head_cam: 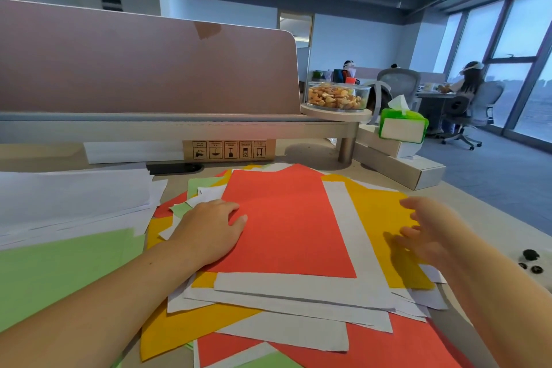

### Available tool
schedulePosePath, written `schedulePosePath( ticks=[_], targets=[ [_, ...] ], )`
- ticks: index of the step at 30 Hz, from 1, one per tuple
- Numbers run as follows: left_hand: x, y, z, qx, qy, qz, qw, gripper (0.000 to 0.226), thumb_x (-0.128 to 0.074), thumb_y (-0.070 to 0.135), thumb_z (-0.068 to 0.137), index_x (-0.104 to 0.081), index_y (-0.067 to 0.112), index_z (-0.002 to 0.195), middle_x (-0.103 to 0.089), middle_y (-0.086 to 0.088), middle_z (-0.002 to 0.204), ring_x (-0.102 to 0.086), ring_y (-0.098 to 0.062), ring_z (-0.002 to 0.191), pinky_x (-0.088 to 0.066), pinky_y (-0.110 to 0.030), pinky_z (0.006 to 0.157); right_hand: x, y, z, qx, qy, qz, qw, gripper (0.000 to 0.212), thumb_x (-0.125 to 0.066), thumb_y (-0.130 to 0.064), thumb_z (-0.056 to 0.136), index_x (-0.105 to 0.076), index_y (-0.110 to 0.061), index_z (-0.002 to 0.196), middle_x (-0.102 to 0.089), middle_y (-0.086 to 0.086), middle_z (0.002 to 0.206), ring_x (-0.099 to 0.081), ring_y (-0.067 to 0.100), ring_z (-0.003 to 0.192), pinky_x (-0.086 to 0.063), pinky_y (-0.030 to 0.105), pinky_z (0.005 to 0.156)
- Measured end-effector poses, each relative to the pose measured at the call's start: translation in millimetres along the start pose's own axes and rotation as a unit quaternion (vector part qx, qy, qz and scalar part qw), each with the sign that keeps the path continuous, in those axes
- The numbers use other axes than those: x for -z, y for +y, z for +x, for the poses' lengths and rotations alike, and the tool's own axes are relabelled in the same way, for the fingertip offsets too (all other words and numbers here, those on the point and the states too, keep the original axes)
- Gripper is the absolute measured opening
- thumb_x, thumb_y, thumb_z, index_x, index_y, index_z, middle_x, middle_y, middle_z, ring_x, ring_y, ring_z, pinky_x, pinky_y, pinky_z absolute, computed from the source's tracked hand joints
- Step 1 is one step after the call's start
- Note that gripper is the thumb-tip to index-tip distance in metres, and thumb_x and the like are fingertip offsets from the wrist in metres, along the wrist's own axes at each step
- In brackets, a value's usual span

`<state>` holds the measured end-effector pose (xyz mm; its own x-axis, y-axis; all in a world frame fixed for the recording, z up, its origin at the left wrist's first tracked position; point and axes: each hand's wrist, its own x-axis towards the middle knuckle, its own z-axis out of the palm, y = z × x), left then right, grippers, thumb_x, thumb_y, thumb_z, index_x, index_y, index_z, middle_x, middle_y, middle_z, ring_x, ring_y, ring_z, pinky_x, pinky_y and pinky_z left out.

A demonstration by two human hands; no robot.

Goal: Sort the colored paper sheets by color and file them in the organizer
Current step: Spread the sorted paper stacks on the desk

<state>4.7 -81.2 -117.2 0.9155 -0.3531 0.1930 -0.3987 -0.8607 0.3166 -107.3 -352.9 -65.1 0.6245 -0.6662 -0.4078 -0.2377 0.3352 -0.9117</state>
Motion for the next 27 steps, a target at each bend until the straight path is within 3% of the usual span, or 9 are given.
schedulePosePath(
  ticks=[2,5,8,12,14,16,19,23,27],
  targets=[
    [0,1,0,-0.003,-0.001,-0.007,1.000,0.048,-0.043,0.048,0.096,-0.048,0.026,0.139,-0.048,0.004,0.143,-0.045,-0.016,0.130,-0.039,-0.032,0.106,3,0,1,-0.047,-0.031,0.097,0.994,0.056,-0.048,-0.009,0.095,-0.027,-0.009,0.146,-0.031,0.020,0.149,-0.041,0.039,0.129,-0.055,0.046,0.076],
    [0,1,0,-0.004,-0.005,-0.015,1.000,0.047,-0.043,0.050,0.095,-0.049,0.028,0.137,-0.052,0.005,0.140,-0.049,-0.016,0.126,-0.041,-0.031,0.104,0,1,-3,-0.076,-0.051,0.048,0.995,0.043,-0.051,-0.020,0.094,-0.040,-0.002,0.131,-0.057,0.023,0.119,-0.061,0.031,0.090,-0.055,0.034,0.045],
    [1,3,-1,-0.005,-0.005,0.011,1.000,0.047,-0.042,0.054,0.094,-0.052,0.032,0.134,-0.056,0.006,0.136,-0.049,-0.016,0.125,-0.033,-0.042,0.111,-3,5,-6,-0.055,-0.086,-0.065,0.993,0.028,-0.055,-0.028,0.093,-0.054,-0.002,0.104,-0.062,0.013,0.076,-0.053,0.020,0.062,-0.047,0.031,0.052],
    [4,11,-7,-0.029,-0.017,0.000,0.999,0.045,-0.043,0.053,0.094,-0.052,0.032,0.133,-0.055,0.008,0.136,-0.047,-0.015,0.127,-0.025,-0.046,0.115,-5,16,0,0.092,-0.027,-0.219,0.971,0.034,-0.067,-0.027,0.086,-0.057,-0.009,0.114,-0.064,0.015,0.093,-0.059,0.023,0.072,-0.048,0.029,0.058],
    [4,13,-10,-0.047,-0.021,-0.013,0.999,0.045,-0.044,0.052,0.094,-0.052,0.031,0.134,-0.054,0.008,0.138,-0.047,-0.014,0.127,-0.030,-0.042,0.113,-7,21,3,0.156,-0.017,-0.225,0.962,0.043,-0.070,-0.022,0.084,-0.056,-0.008,0.122,-0.062,0.014,0.097,-0.057,0.021,0.075,-0.049,0.033,0.060],
    [3,13,-11,-0.059,-0.016,-0.019,0.998,0.045,-0.044,0.051,0.094,-0.052,0.032,0.133,-0.054,0.010,0.137,-0.047,-0.012,0.126,-0.034,-0.036,0.111,-11,23,2,0.181,-0.026,-0.201,0.962,0.028,-0.069,-0.019,0.084,-0.059,-0.007,0.108,-0.060,0.015,0.089,-0.058,0.024,0.076,-0.053,0.041,0.068],
    [4,13,-12,-0.079,-0.003,-0.035,0.996,0.040,-0.047,0.049,0.094,-0.058,0.031,0.128,-0.058,0.013,0.131,-0.051,-0.007,0.120,-0.040,-0.024,0.099,-13,27,4,0.153,-0.062,-0.148,0.975,0.027,-0.075,-0.015,0.079,-0.048,-0.011,0.081,-0.059,0.027,0.078,-0.066,0.039,0.077,-0.058,0.045,0.067],
    [6,17,-12,-0.095,0.040,-0.111,0.988,0.024,-0.054,0.037,0.093,-0.069,0.030,0.110,-0.068,0.015,0.112,-0.056,0.000,0.096,-0.040,-0.011,0.078,-13,30,4,0.099,-0.104,-0.159,0.977,0.020,-0.072,0.003,0.076,-0.053,0.008,0.081,-0.061,0.017,0.052,-0.062,0.026,0.045,-0.055,0.034,0.051],
    [11,18,-7,-0.018,0.086,-0.205,0.975,0.025,-0.060,0.026,0.091,-0.062,0.031,0.116,-0.063,0.007,0.119,-0.055,-0.007,0.097,-0.043,-0.018,0.076,-8,24,10,0.060,-0.155,-0.132,0.977,0.017,-0.053,0.005,0.090,-0.058,0.009,0.106,-0.070,0.024,0.080,-0.067,0.030,0.063,-0.057,0.045,0.073]
  ],
)
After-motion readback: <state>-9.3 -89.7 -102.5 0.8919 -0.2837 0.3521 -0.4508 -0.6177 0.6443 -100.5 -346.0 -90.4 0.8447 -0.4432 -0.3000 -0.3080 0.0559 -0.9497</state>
